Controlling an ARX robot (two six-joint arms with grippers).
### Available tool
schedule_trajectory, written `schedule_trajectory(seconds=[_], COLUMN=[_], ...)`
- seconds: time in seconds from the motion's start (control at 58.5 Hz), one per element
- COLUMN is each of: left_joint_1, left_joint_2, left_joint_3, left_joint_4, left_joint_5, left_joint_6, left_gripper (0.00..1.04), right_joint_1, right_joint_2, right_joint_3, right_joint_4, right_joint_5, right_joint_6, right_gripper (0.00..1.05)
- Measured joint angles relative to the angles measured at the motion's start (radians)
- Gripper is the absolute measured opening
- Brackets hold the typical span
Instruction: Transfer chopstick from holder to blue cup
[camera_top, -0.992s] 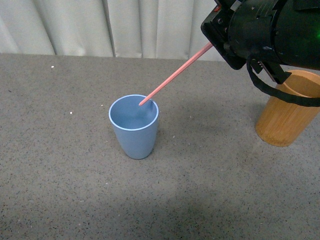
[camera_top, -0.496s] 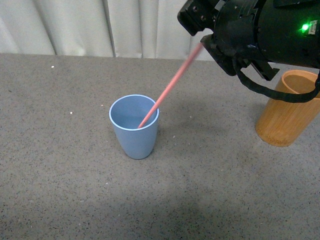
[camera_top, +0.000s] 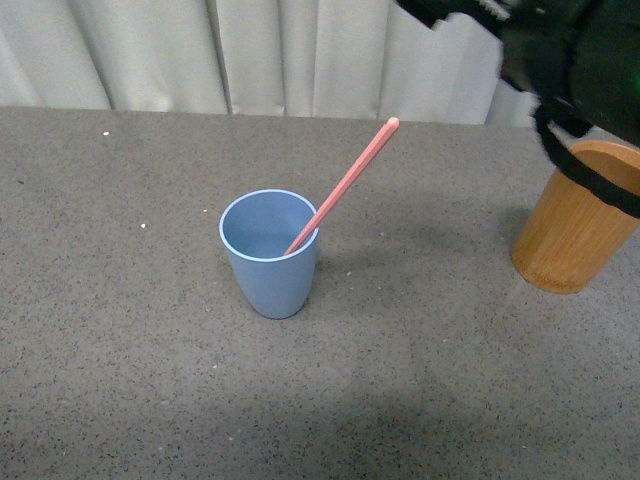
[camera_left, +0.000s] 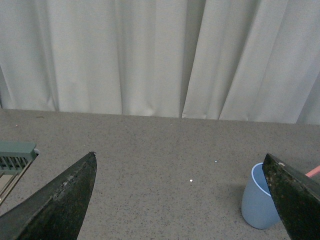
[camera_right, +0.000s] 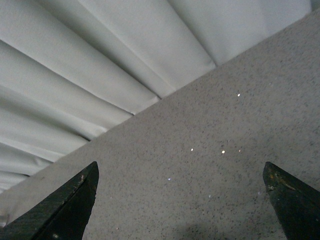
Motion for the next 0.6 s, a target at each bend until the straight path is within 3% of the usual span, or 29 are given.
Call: schedule_trajectory(seconds=[0.068,0.137,0.291,0.462,0.599], left_joint_1=[0.0,0.0,0.0,0.0,0.0], left_joint_2=[0.0,0.0,0.0,0.0,0.0], left_joint_3=[0.0,0.0,0.0,0.0,0.0], left_joint_4=[0.0,0.0,0.0,0.0,0.0], left_joint_5=[-0.003,-0.003,-0.001,-0.001,-0.002], left_joint_6=[0.0,0.0,0.0,0.0,0.0], left_gripper=[0.98,0.98,0.98,0.98,0.98], right_joint_1=[-0.04,-0.077,-0.174,-0.277,-0.391], right_joint_2=[-0.045,-0.114,-0.335,-0.672,-1.077], right_joint_3=[-0.128,-0.223,-0.427,-0.624,-0.699], right_joint_4=[0.175,0.244,0.234,0.035,-0.328], right_joint_5=[-0.01,-0.034,-0.123,-0.232,-0.369], right_joint_6=[-0.214,-0.354,-0.502,-0.541,-0.552], right_gripper=[0.68,0.58,0.34,0.03,0.01])
